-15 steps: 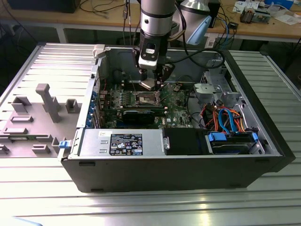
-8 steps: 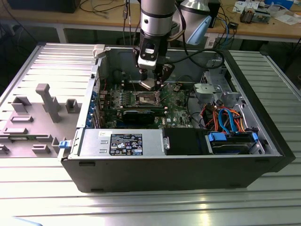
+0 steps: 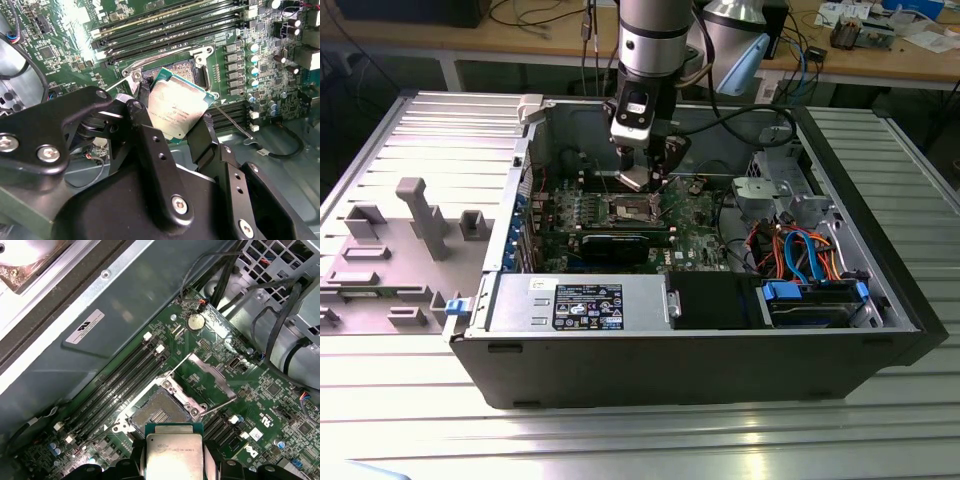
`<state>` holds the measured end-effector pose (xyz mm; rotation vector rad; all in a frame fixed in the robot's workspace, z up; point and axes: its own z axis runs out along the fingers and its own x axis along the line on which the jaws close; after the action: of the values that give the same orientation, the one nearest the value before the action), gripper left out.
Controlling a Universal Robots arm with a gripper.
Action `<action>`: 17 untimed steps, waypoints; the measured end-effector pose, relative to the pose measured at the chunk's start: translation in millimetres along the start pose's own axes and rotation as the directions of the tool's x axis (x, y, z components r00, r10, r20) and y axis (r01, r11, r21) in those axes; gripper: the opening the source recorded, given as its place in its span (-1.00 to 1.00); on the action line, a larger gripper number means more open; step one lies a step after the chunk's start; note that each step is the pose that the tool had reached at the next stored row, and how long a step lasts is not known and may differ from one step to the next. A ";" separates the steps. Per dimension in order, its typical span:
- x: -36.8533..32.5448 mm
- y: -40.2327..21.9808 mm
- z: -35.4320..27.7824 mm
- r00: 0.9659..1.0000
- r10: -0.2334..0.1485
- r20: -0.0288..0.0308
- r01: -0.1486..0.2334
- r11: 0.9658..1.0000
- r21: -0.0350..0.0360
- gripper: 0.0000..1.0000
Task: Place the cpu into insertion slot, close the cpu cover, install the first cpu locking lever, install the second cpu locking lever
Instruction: 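Place the cpu into insertion slot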
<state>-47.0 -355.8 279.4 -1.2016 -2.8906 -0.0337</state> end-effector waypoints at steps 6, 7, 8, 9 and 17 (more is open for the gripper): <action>0.0 0.0 0.0 1.000 0.017 0.000 -0.017 1.000 0.000 0.09; 0.0 0.0 0.0 1.000 0.021 0.000 -0.021 1.000 0.000 0.09; 0.0 0.0 0.0 1.000 0.026 0.000 -0.026 1.000 0.000 0.09; 0.0 0.0 0.0 1.000 0.030 0.000 -0.030 1.000 -0.001 0.09; 0.0 0.0 0.1 0.998 0.062 0.001 -0.062 0.998 -0.001 0.09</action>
<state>-47.0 -355.8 279.3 -1.2903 -2.8528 -0.0342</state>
